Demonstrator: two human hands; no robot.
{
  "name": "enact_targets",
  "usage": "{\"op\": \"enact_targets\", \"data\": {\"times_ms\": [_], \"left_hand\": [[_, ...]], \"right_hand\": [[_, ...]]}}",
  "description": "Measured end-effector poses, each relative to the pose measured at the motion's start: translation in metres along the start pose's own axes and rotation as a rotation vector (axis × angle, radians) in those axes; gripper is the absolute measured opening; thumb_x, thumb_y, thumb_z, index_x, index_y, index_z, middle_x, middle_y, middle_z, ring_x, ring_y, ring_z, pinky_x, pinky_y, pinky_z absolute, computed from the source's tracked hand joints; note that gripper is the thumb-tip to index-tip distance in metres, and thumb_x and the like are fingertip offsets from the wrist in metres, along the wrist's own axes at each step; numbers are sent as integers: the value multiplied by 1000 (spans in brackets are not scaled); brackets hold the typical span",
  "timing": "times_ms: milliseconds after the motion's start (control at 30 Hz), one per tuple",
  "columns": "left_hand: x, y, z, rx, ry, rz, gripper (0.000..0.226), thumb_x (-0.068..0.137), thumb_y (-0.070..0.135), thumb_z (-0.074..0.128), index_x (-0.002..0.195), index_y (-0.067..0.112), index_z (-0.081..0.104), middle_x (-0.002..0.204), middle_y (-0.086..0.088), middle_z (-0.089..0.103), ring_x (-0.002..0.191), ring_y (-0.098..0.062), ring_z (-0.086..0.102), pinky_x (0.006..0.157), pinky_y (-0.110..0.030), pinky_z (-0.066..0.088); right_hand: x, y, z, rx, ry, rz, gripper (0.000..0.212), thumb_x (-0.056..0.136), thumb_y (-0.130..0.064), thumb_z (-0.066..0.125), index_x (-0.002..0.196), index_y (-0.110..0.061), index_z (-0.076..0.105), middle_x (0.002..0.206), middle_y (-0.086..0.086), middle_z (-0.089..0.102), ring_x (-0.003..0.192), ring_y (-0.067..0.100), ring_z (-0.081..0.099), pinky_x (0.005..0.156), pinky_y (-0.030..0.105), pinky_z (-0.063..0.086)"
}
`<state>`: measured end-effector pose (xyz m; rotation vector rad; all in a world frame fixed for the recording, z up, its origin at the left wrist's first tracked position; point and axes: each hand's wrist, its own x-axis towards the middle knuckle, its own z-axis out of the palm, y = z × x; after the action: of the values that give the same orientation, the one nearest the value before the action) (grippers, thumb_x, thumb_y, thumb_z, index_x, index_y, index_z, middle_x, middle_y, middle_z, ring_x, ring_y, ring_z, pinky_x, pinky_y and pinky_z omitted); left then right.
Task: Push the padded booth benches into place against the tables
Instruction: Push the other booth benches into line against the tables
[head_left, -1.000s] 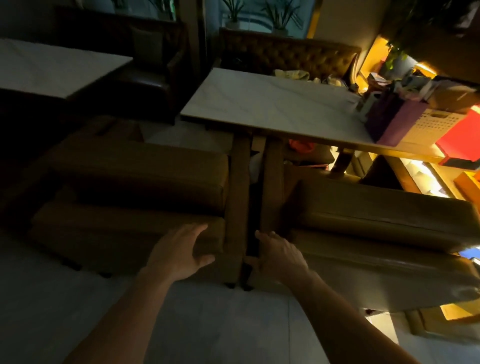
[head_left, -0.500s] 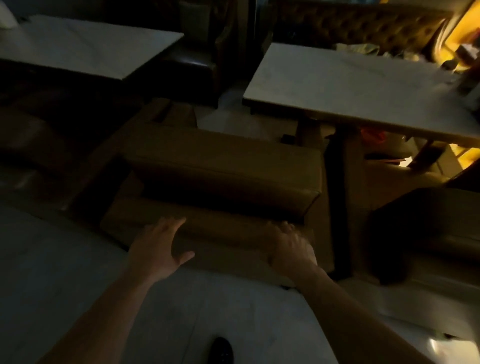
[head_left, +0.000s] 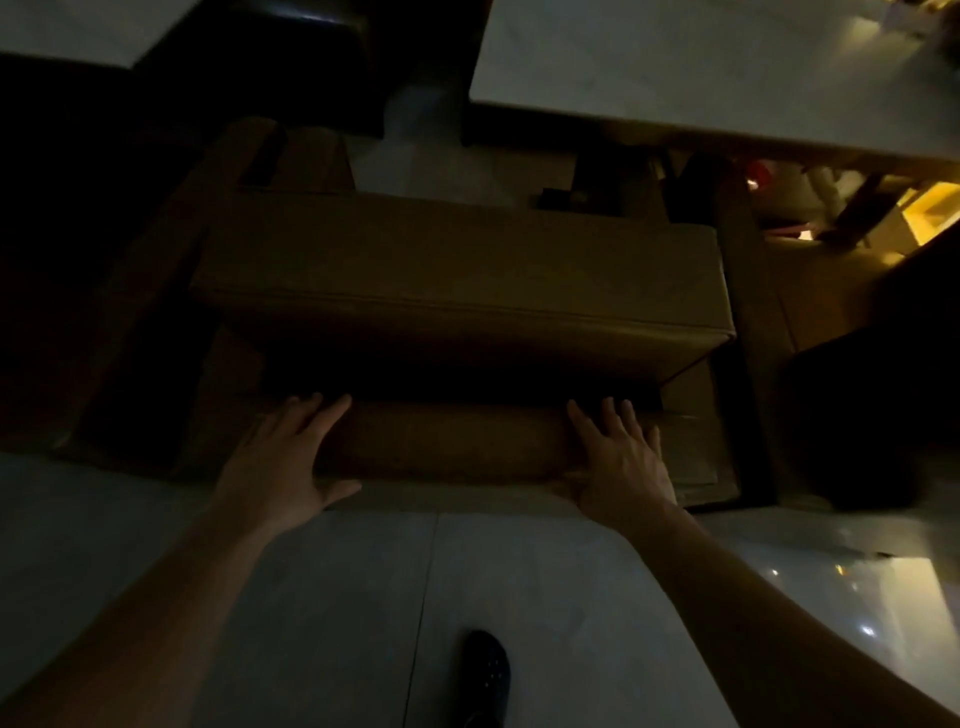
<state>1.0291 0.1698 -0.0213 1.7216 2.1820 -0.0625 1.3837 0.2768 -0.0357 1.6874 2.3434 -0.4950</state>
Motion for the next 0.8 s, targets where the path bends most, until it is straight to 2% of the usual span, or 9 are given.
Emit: {"op": "enact_targets", "data": {"times_ms": [67, 133, 333, 800], "left_hand": [[4, -1, 5, -3, 1, 30, 100, 77, 65, 68, 154, 44, 7, 165, 2, 10, 150, -26, 5, 117, -52, 18], [5, -2, 9, 4, 45, 46, 93, 80, 61, 67, 154, 42, 13, 164, 1, 14, 149, -28, 8, 115, -53, 25], [12, -12, 19, 46, 83, 95, 81, 86, 53, 63, 154, 37, 21, 160, -3, 26, 145, -33, 17, 110, -55, 35], [18, -22, 24, 7, 109, 157, 80, 85, 47, 68, 153, 33, 28, 157, -6, 34, 143, -34, 22, 110, -56, 33]], "right_hand": [[1, -3, 2, -15, 29, 16, 107, 78, -73, 60, 154, -36, -4, 164, 14, 2, 150, 36, -5, 119, 62, 9], [1, -5, 3, -18, 51, 22, 105, 77, -75, 59, 155, -35, 0, 164, 15, 8, 150, 37, 1, 118, 62, 12], [-5, -6, 10, -43, 114, 25, 99, 80, -75, 54, 156, -32, 7, 162, 15, 16, 149, 37, 9, 117, 62, 16], [-10, -25, 10, -110, 77, 109, 98, 82, -73, 50, 156, -28, 6, 162, 17, 15, 149, 37, 11, 118, 57, 21]]}}
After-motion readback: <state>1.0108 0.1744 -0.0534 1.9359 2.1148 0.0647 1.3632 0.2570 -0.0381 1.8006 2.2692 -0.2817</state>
